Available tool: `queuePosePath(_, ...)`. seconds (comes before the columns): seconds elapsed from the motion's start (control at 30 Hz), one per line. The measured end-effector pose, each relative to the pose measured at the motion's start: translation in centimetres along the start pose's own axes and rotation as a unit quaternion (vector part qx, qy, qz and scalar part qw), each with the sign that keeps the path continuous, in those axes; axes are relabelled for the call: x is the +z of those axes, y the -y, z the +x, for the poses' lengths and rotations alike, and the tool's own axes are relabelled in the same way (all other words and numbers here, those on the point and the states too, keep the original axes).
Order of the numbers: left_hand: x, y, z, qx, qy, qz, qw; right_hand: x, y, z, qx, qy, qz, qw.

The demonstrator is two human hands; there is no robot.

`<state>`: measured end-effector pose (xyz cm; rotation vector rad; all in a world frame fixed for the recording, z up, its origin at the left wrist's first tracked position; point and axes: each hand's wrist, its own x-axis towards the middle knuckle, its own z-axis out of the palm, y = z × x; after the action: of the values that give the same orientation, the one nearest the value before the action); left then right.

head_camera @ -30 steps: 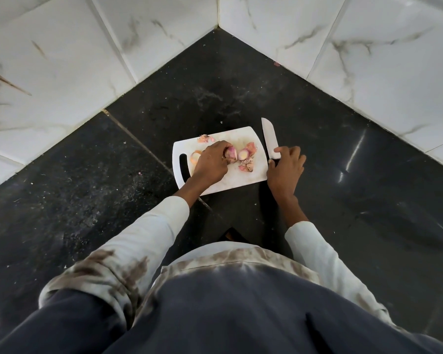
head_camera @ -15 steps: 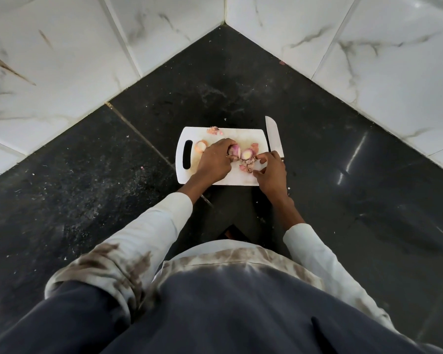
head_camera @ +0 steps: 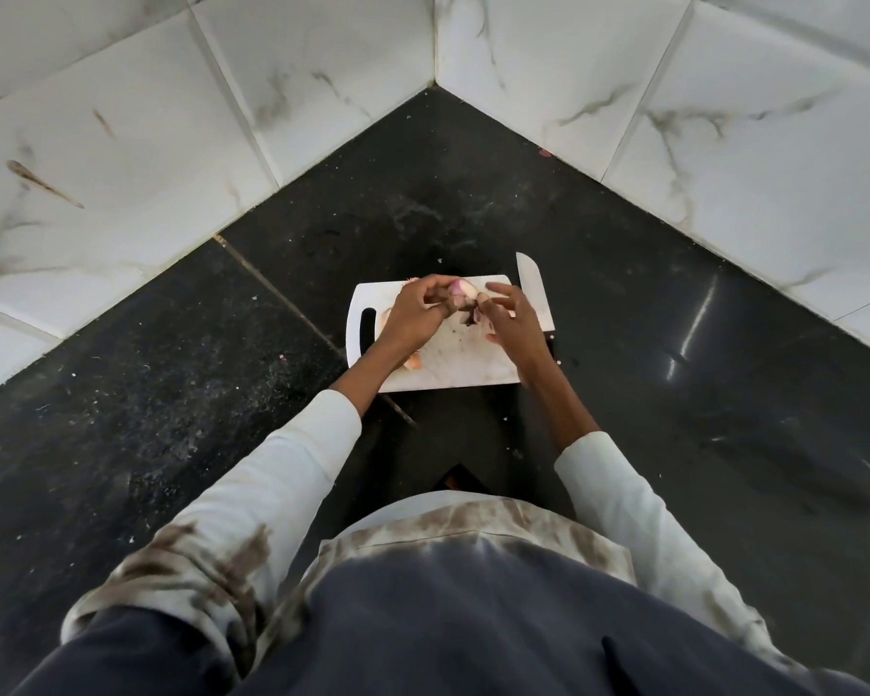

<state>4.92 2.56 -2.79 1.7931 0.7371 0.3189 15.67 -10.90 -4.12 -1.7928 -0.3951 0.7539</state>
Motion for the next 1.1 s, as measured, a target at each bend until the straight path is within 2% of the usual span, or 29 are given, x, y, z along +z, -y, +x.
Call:
queuePosePath(0.13,-0.3,0.3,-0.1,-0.048,0.006,-0.098,0.994,0.6,0.0,-0.3,0.037,0.044,0.075,0.996)
queuePosePath(0.43,0.3,1.1,-0.4,-0.158,-0.011,-0.226,0.961,0.8,0.8,0.0,0.049,0.041,0.170,0.983)
queuePosePath(0.67,0.9,1.4,-0.5,-0.208,-0.013,-0.313,0.926,0.9,1.0,0.0,0.028,0.020,0.138,0.990)
queuePosePath(1.1,1.0,0.5,-1.1,-0.224,0.006,-0.391,0.893,0.9,0.4,0.3,0.027,-0.019,0.065,0.997)
